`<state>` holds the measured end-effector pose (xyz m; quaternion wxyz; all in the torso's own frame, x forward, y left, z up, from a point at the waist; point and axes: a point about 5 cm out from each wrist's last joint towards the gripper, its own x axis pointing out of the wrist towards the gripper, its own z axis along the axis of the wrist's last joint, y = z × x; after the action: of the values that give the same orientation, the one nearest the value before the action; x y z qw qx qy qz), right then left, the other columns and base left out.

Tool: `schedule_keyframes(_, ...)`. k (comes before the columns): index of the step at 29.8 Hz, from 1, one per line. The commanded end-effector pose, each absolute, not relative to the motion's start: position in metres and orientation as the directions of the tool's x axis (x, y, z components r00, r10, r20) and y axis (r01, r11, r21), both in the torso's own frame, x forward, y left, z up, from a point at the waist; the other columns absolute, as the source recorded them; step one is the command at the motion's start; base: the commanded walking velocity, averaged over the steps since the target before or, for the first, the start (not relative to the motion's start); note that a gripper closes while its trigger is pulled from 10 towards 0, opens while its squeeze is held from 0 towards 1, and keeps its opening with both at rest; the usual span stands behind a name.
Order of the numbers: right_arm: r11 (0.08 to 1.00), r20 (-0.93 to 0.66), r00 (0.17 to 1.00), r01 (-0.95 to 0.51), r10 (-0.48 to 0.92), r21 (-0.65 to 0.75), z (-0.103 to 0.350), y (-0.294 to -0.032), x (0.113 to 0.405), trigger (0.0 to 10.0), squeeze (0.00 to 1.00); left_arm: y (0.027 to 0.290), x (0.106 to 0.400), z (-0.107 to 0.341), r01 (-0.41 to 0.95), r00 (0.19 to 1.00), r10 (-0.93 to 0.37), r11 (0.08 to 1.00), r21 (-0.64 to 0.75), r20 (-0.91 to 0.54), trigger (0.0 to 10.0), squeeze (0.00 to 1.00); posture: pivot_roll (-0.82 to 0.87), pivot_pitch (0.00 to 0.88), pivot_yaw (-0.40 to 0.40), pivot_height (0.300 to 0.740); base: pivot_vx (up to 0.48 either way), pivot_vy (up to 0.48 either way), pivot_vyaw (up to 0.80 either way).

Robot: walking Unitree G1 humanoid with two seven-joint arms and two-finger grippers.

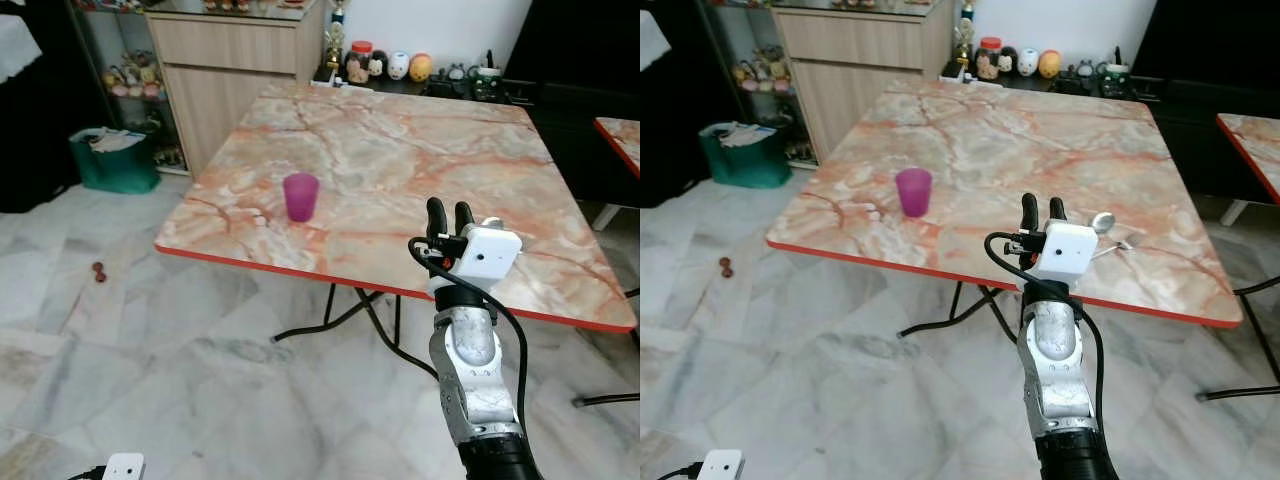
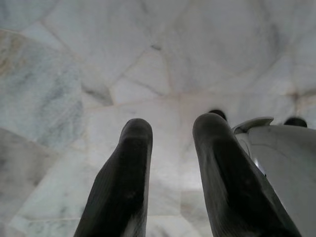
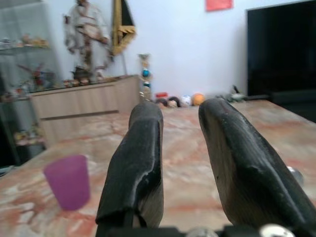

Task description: Setting the table

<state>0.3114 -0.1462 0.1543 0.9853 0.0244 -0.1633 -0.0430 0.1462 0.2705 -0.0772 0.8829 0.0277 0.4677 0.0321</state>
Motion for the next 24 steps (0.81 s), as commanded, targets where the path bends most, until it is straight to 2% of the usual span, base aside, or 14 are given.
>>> schedule_keyframes(1,0.994,0.310,0.945,0.091,-0.107,0.063,0.1530,-0.1488,0.3107,10.0,0.00,0.2717,0.1432,-0.0780,-0.030,0.553,0.085,0.996,0.082,-0.829,10.0,0.00,0.01,0.000,-0.007,0.740,0.000,0.349,0.00)
schedule_keyframes(24,0.994,0.309,0.946,0.078,-0.096,0.072,0.1550,-0.1437,0.3139,10.0,0.00,0.2732,0.1434,-0.0775,-0.033,0.551,0.091,0.996,0.087,-0.829,10.0,0.00,0.02,0.000,-0.007,0.740,0.000,0.347,0.00)
